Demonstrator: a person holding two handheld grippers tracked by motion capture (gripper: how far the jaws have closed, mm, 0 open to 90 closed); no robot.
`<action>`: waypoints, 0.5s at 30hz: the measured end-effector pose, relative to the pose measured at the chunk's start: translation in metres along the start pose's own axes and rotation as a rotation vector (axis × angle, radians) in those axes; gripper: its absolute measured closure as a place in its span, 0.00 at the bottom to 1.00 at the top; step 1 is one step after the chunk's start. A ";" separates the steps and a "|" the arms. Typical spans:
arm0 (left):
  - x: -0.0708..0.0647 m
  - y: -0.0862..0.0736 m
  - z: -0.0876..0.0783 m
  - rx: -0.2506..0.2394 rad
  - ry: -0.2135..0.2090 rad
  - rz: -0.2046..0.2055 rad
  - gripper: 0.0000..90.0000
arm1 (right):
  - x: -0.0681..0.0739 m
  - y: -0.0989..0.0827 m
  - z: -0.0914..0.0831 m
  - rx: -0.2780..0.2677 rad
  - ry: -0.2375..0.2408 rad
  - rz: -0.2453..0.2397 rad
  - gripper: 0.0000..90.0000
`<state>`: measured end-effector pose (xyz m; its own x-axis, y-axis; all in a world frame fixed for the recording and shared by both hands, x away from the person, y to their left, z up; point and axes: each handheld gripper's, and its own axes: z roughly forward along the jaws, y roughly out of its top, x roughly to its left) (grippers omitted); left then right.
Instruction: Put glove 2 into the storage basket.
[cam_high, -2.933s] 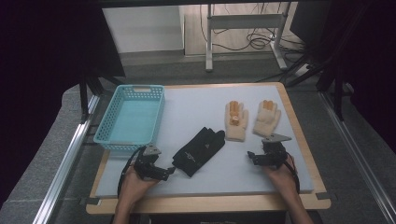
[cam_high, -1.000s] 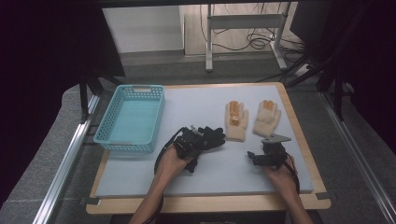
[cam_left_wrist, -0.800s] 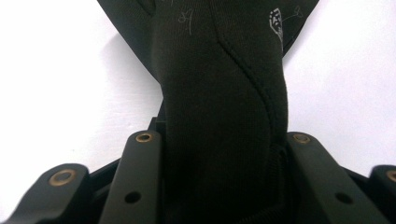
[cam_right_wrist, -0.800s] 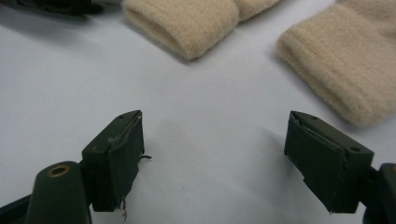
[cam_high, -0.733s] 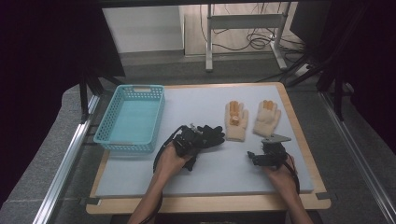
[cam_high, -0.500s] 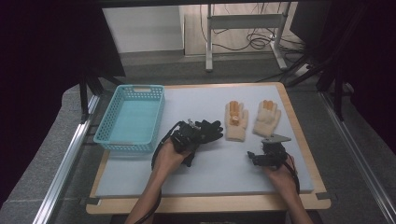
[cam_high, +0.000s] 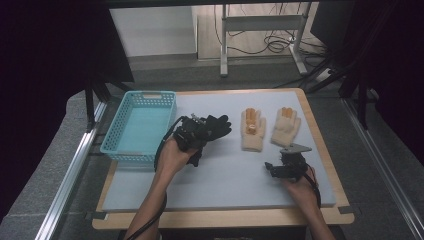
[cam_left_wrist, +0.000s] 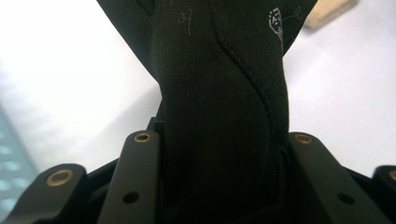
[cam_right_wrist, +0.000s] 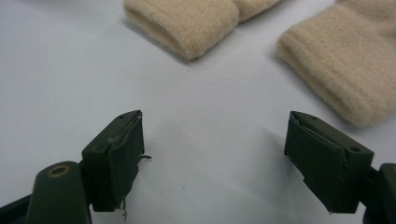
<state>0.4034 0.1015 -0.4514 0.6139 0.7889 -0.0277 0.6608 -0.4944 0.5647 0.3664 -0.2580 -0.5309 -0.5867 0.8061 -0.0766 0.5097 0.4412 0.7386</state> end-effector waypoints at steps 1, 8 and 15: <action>0.003 0.001 -0.003 0.002 0.006 0.000 0.70 | 0.000 0.000 0.000 0.000 0.000 -0.001 0.22; 0.024 0.009 -0.021 -0.005 0.037 -0.038 0.70 | 0.000 0.000 0.000 0.000 0.001 0.000 0.22; 0.048 0.011 -0.036 -0.006 0.076 -0.094 0.69 | 0.000 0.000 0.000 0.000 0.000 -0.003 0.22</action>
<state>0.4251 0.1472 -0.4167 0.5144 0.8574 -0.0182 0.7111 -0.4146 0.5678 0.3665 -0.2582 -0.5309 -0.5883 0.8049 -0.0782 0.5083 0.4432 0.7384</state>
